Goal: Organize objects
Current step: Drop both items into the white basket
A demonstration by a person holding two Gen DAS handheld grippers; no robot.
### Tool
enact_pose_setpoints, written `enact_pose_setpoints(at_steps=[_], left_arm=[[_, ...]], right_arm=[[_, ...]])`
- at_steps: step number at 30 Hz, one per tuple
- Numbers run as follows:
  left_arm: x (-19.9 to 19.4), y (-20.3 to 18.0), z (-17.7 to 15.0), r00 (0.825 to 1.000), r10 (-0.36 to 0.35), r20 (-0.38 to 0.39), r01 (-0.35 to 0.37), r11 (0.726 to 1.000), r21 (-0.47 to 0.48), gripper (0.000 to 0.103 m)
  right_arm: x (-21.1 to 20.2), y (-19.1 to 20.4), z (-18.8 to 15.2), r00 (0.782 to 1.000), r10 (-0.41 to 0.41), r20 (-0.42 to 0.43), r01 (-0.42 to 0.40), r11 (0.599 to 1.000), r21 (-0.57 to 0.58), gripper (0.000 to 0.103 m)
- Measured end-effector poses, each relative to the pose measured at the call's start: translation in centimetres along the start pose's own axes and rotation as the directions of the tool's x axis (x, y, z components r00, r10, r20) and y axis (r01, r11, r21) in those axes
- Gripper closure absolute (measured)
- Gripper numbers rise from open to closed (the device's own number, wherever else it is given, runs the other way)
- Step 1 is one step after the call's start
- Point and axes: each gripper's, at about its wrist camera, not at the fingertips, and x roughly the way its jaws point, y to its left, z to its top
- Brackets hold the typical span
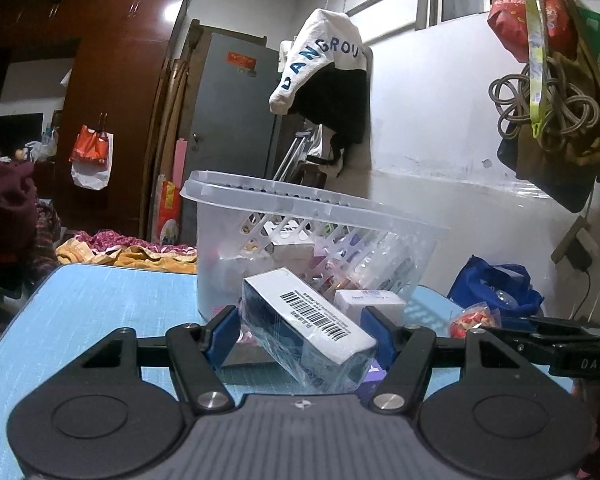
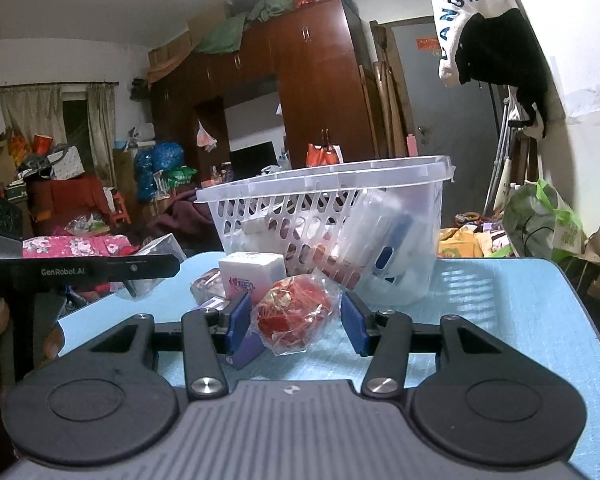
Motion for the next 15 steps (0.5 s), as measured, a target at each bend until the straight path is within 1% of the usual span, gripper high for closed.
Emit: enact_pose_setpoints(at_steps=[5,8,10,12,14,15], left_arm=[[-0.3,0.0,-0.2,1.0,0.001,0.02,-0.001,1.0,0.0,0.033],[-0.6,0.2,-0.2,0.999,-0.002,0.036,0.003,1.0,-0.012,0.033],[-0.7,0.3,0.3,0.998,-0.04,0.045,0.041,0.998,-0.036,0.033],[-0.6,0.4,1.9,0.993,-0.09,0.07,0.095,0.993,-0.073,0.033],[0.0,0.1,4.7,0.992,-0.082,0.1,0.091,0.992,-0.089,0.033],[0.6,-0.3,6.4,0.991,-0.075,0.108,0.084,0.993,-0.085,0.033]], right_arm=[[-0.4,0.3,-0.2,1.0,-0.009,0.026,0.01,1.0,-0.011,0.05],[-0.7,0.6,-0.2,0.997,-0.044,0.061,0.045,0.999,-0.023,0.05],[-0.9,0.5,0.2,0.995,-0.054,0.086,0.055,0.998,-0.012,0.05],[-1.3,0.8,1.8,0.989,-0.052,0.135,0.053,0.999,-0.003,0.05],[-1.4,1.5,4.4,0.98,-0.062,0.188,0.069,0.997,-0.03,0.05],[-0.9,2.0,6.3,0.976,-0.076,0.206,0.089,0.994,-0.055,0.05]])
